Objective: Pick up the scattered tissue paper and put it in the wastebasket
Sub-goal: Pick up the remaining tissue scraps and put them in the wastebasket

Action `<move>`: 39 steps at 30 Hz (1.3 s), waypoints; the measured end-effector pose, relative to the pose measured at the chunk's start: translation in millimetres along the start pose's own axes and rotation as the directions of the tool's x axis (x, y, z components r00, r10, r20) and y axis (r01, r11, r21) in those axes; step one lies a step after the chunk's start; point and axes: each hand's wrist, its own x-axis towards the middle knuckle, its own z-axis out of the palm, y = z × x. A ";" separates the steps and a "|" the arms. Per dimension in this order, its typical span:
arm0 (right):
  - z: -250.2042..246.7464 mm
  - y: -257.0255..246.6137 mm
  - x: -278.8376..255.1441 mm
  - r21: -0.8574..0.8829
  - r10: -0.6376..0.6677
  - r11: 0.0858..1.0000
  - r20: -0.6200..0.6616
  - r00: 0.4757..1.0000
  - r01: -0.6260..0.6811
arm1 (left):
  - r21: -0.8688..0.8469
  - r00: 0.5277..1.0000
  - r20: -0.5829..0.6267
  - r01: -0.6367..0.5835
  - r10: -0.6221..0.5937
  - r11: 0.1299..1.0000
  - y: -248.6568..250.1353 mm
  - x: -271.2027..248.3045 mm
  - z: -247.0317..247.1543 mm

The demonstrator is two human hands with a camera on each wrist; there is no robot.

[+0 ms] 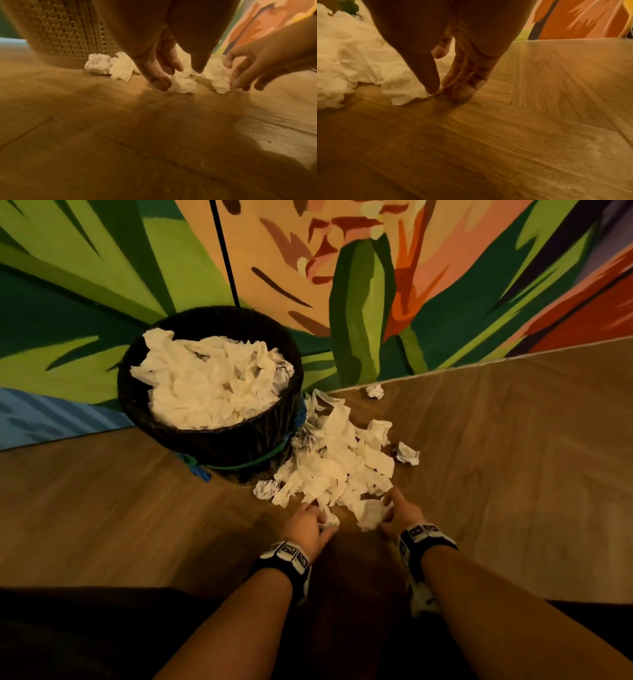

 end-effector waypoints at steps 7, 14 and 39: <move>3.3 -3.3 -7.5 -0.288 -0.086 0.950 0.136 0.987 0.122 | 0.224 0.965 0.261 -0.023 -0.037 0.974 -6.2 -2.1 -0.4; -7.0 -3.2 -2.8 0.147 0.174 0.975 -0.020 0.985 -0.169 | 0.151 0.995 0.097 0.025 -0.040 0.988 -16.8 -12.5 -6.0; 1.3 -35.1 -7.9 -0.289 -0.241 0.925 0.057 0.969 0.247 | 0.098 0.997 0.031 -0.072 0.069 0.993 33.4 34.7 -42.6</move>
